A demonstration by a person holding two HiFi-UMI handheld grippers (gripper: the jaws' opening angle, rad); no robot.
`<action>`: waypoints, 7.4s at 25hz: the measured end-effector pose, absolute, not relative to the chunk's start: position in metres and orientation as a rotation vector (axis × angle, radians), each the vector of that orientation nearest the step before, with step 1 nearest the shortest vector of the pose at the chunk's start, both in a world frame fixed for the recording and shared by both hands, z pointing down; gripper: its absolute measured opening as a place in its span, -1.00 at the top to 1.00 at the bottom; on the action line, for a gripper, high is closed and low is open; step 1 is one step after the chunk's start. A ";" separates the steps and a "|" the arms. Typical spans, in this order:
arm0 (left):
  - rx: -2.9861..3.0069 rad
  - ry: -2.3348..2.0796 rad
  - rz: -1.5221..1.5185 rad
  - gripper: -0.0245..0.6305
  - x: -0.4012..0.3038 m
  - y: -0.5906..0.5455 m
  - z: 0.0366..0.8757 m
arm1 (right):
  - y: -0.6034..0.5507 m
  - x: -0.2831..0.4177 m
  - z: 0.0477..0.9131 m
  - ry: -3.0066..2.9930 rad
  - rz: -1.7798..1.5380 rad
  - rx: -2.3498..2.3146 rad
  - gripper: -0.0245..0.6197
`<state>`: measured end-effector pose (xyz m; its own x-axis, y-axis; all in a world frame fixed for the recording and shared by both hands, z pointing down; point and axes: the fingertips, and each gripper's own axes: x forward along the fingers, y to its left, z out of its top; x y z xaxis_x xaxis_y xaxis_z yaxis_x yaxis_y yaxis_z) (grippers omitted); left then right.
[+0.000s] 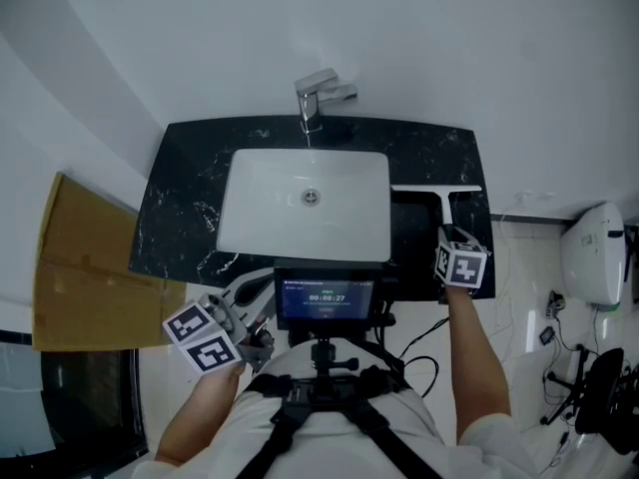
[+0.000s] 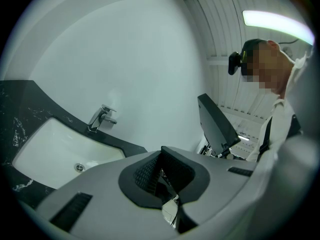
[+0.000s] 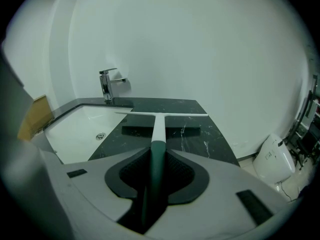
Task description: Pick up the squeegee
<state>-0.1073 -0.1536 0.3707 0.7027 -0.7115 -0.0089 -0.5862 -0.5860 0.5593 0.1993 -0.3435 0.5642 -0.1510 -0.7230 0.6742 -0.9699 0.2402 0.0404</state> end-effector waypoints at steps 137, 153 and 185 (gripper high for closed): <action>2.410 -0.808 -0.302 0.93 -0.103 -0.161 0.377 | -0.229 0.181 0.403 -2.098 0.546 1.624 0.66; 2.413 -0.842 -0.307 0.93 -0.111 -0.157 0.374 | -0.219 0.171 0.393 -2.135 0.514 1.603 0.66; 2.413 -0.888 -0.302 0.93 -0.122 -0.156 0.369 | -0.216 0.171 0.397 -2.138 0.517 1.617 0.66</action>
<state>-0.1215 -0.1559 0.3695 0.7572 -0.6529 -0.0214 -0.5302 -0.6334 0.5636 0.1708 -0.2157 0.3966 -0.2445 -0.8131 0.5283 -0.9646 0.2592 -0.0475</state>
